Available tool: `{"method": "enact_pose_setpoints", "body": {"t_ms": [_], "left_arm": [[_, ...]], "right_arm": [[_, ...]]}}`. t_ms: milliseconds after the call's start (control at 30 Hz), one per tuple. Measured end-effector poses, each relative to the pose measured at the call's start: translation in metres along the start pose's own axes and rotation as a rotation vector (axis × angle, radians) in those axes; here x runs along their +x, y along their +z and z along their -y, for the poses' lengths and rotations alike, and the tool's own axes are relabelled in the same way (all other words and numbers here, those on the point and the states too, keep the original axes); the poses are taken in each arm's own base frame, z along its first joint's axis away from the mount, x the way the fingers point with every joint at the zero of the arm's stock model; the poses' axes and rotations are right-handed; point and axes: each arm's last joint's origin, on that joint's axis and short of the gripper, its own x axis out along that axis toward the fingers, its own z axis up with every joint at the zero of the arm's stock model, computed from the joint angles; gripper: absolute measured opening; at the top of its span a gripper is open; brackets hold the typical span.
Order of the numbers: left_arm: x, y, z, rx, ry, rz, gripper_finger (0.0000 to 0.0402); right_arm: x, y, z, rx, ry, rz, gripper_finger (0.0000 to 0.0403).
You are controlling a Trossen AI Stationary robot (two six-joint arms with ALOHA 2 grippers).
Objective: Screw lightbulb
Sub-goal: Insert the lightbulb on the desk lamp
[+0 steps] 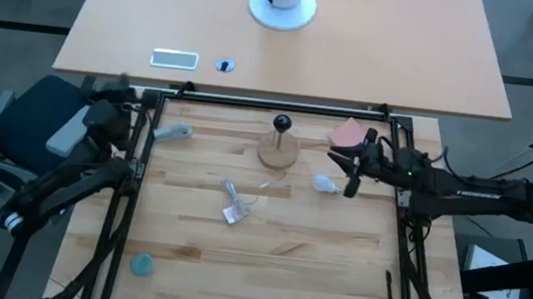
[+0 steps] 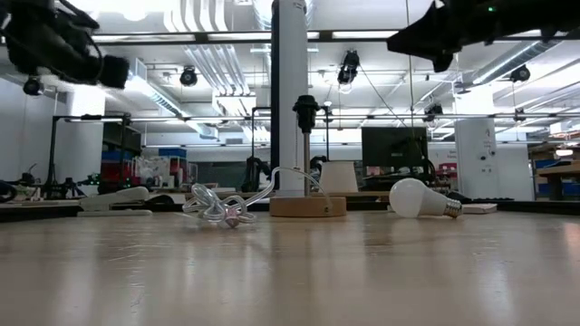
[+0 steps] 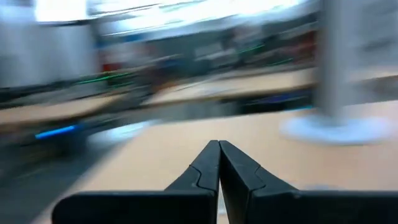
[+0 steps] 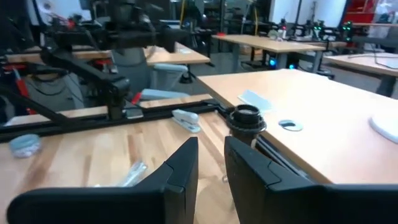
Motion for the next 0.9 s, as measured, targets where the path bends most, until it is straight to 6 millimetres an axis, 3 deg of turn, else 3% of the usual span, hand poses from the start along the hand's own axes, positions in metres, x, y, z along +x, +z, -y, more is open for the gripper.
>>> {"method": "enact_pose_setpoints", "body": {"t_ms": [233,367,667,900], "left_arm": [[-0.017,0.010,0.020,-0.114,-0.848,0.181,0.0000],[-0.020,0.011,0.027,-0.255,-1.115,0.135,0.0000],[-0.004,0.012,0.046,-0.656,-1.205,-0.121,0.0000],[0.009,-0.002,0.065,-0.708,-1.170,-0.275,0.0000]], "right_arm": [[0.014,0.005,0.007,-0.021,-0.045,-0.140,0.0056],[0.020,0.003,0.007,-0.094,-0.046,-0.175,0.0049],[0.029,-0.008,0.006,-0.297,-0.018,-0.252,0.0062],[0.027,-0.015,0.006,-0.327,-0.003,-0.325,0.0075]]}}
